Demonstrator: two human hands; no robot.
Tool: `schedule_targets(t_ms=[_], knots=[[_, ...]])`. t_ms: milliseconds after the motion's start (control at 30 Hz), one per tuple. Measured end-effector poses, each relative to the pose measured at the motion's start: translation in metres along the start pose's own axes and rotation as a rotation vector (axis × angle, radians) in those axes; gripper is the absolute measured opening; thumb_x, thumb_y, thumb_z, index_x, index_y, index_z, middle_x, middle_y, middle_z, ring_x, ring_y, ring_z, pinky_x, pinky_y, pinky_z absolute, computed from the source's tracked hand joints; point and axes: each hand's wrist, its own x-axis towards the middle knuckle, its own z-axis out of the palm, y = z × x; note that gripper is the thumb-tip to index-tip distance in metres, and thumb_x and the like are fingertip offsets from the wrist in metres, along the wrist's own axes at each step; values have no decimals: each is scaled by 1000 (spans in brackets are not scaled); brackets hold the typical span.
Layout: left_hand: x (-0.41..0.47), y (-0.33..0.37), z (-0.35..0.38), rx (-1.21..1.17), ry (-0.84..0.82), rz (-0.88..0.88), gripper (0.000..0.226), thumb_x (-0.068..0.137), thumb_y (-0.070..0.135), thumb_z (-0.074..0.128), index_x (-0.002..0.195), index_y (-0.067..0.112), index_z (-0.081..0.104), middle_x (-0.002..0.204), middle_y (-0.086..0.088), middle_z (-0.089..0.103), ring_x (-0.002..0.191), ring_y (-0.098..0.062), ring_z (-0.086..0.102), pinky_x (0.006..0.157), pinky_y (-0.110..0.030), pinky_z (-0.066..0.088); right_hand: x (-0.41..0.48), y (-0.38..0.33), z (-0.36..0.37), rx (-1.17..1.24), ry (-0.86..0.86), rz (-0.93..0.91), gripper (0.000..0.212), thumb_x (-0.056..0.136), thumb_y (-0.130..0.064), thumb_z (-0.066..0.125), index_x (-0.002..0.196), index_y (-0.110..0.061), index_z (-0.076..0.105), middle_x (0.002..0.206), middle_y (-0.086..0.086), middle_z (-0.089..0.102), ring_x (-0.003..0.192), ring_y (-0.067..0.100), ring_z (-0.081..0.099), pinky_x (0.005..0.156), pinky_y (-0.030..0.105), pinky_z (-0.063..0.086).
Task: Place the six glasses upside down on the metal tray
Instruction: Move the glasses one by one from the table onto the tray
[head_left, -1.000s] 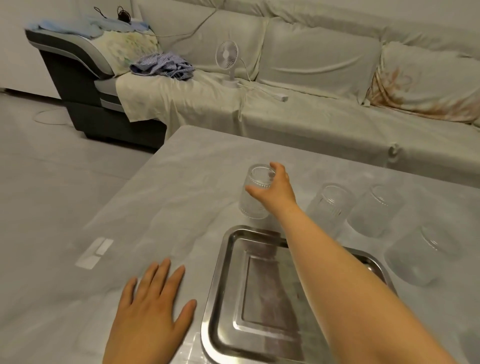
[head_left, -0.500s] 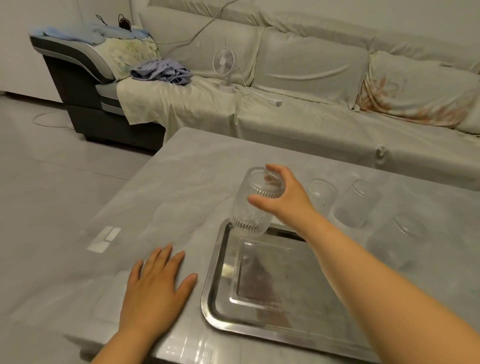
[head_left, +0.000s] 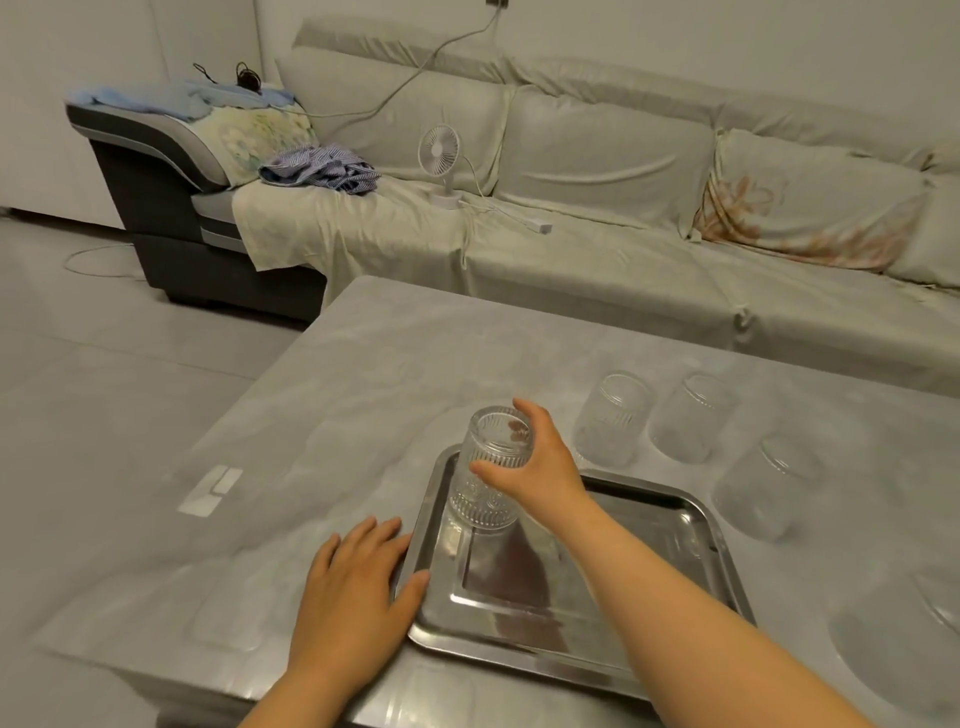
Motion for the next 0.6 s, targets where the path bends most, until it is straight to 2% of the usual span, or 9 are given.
schedule_targets(t_ms=[100,233,333,467,533,600], knots=[[0,0,0,10,9,4,46,86,48,37,130,34,37,147,12,32,138,-7,17,115,-31,5,1,0,4,-38,-17,-15,82,68,-26,74,133,-24,25,140,1,37,117,10,39,91,21,33],[0,0,0,0,26,10,42,89,45,33,129,34,38,146,12,33,138,-6,17,115,-30,4,-1,3,1,-133,-35,-74,79,69,-29,73,132,-25,28,137,1,37,110,6,37,91,20,34],[0,0,0,-14,35,11,40,90,43,31,128,34,39,146,12,33,138,-6,17,115,-30,5,-3,5,-1,-209,-50,-96,79,69,-34,72,133,-25,27,139,0,36,118,12,41,94,24,36],[-1,2,-1,-21,30,-4,40,90,42,33,128,33,40,146,11,34,138,-7,18,115,-31,5,-2,3,-7,-228,-89,-99,84,68,-40,71,135,-24,24,143,0,31,129,16,33,104,32,31],[-1,3,-2,-32,33,-3,40,90,41,35,128,32,40,145,10,36,138,-8,20,115,-32,6,-3,-1,-19,-239,-55,-121,84,68,-44,70,136,-25,24,144,0,30,130,17,31,106,37,30],[-2,3,-2,-39,38,-3,40,90,40,35,128,32,40,144,10,38,137,-8,21,115,-31,7,0,-3,-35,-322,70,-185,78,69,-43,69,133,-22,30,141,4,35,127,20,34,104,38,32]])
